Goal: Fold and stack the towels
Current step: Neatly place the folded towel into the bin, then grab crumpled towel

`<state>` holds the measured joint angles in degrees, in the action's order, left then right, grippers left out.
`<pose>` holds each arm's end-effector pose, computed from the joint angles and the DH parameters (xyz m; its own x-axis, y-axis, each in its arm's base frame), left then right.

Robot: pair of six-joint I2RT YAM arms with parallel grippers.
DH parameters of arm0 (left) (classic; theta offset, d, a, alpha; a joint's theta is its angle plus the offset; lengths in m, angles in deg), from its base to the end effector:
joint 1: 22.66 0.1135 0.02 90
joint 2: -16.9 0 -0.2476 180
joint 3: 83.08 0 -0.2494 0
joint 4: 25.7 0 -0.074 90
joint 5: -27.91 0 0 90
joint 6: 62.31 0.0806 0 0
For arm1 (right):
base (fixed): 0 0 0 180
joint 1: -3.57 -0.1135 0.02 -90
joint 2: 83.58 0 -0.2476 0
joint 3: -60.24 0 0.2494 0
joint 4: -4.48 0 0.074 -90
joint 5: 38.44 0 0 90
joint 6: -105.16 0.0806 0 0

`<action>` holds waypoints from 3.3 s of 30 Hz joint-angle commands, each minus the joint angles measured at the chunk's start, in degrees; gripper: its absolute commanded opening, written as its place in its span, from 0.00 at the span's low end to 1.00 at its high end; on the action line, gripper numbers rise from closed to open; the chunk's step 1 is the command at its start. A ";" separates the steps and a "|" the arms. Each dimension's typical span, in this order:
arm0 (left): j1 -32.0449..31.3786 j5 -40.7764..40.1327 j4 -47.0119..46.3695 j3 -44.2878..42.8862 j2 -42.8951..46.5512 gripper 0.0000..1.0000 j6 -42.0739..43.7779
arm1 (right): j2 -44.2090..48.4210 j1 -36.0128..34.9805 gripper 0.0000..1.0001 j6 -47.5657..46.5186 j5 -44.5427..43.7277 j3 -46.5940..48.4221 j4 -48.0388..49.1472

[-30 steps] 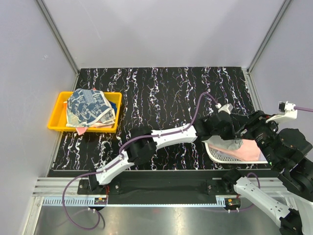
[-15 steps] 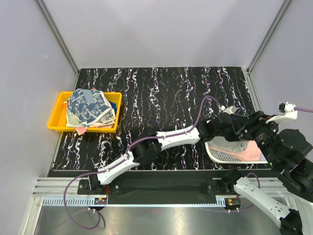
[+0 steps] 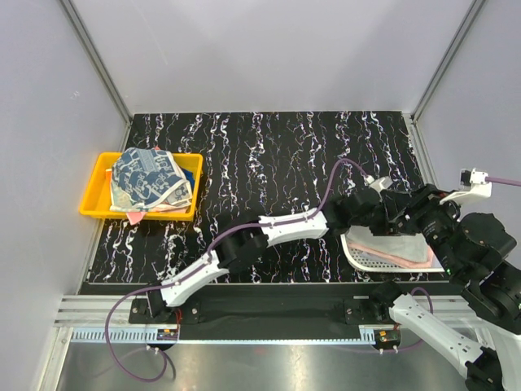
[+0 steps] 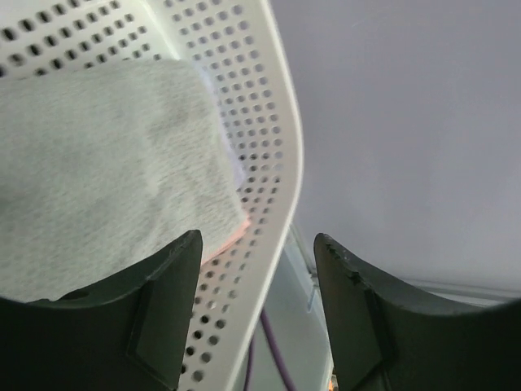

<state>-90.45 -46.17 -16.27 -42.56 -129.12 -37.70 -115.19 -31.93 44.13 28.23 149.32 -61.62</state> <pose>0.2134 -0.5812 0.1818 -0.9434 -0.0024 -0.3318 0.3177 0.2813 -0.9055 0.0915 0.0260 0.4313 -0.2108 0.3960 -0.8938 -0.1285 0.8951 0.4269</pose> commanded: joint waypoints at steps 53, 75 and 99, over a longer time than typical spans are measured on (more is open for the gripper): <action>61.81 -53.45 43.43 59.90 58.92 0.11 17.22 | -29.29 0.09 0.61 2.23 17.00 -17.24 25.02; 63.31 -50.38 39.56 63.33 59.70 0.06 18.10 | -28.59 0.00 0.61 2.23 17.88 -18.29 25.29; 44.51 -43.69 50.45 35.32 68.33 0.00 32.69 | -31.93 0.00 0.61 0.91 14.98 -13.46 24.32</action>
<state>-41.91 -90.41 33.15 -1.17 -61.12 -8.19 -146.43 -31.91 46.25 44.97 132.11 -38.22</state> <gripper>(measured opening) 0.012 0.608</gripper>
